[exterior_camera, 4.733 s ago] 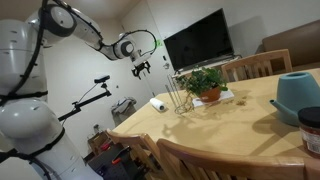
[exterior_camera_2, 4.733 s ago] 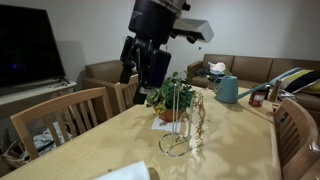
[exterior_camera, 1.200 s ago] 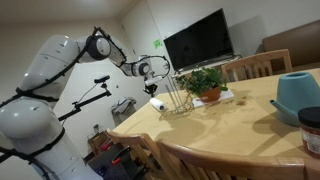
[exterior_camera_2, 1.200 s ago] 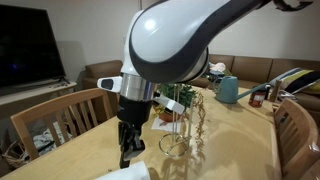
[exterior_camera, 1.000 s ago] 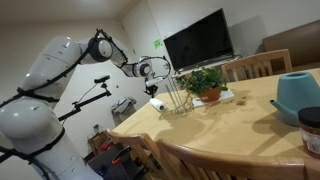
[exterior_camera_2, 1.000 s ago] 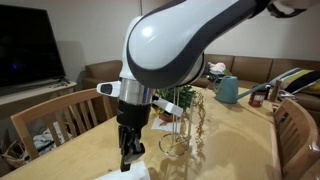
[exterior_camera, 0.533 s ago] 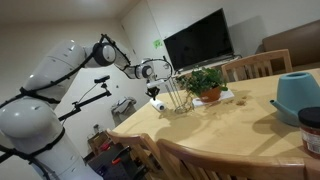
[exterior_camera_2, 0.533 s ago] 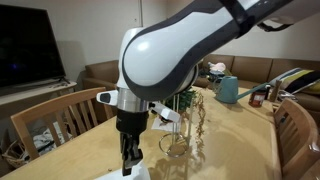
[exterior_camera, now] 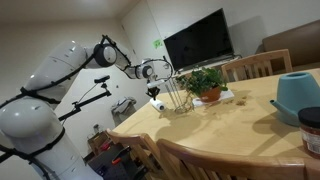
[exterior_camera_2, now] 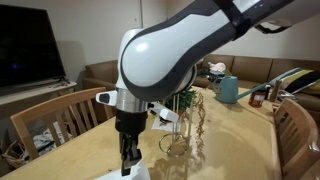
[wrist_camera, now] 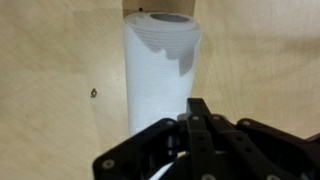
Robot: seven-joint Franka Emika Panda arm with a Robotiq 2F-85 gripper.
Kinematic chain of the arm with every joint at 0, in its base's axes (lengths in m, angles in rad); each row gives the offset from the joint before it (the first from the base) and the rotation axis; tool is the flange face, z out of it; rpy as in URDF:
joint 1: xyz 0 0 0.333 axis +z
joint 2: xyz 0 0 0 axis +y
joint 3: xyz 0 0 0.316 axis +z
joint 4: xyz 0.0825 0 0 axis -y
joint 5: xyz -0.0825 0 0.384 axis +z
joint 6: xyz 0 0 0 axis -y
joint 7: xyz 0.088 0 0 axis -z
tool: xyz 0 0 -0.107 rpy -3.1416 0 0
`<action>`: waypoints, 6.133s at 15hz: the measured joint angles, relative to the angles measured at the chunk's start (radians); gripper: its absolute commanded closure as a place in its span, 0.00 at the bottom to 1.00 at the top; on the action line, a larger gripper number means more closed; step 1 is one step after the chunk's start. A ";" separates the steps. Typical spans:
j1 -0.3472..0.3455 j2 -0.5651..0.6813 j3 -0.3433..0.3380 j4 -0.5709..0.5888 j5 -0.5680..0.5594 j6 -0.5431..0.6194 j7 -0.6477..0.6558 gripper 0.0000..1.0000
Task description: Slightly move the tissue roll to the bottom of the table
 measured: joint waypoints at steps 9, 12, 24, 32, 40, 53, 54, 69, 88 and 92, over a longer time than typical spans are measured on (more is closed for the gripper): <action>0.000 0.072 0.000 0.022 -0.001 -0.004 0.000 1.00; 0.001 0.086 0.001 0.036 -0.005 -0.014 -0.001 1.00; 0.021 0.058 -0.008 0.050 -0.028 -0.030 0.036 1.00; 0.050 0.048 -0.055 0.053 -0.106 -0.019 0.159 1.00; 0.054 0.064 -0.061 0.072 -0.134 -0.038 0.180 1.00; 0.054 0.120 -0.061 0.146 -0.134 -0.081 0.179 1.00; 0.054 0.120 -0.061 0.146 -0.134 -0.081 0.179 1.00; 0.055 0.230 -0.058 0.338 -0.114 -0.212 0.179 1.00; 0.051 0.141 -0.081 0.198 -0.121 -0.320 0.361 1.00; 0.030 0.070 -0.082 0.066 -0.120 -0.310 0.383 1.00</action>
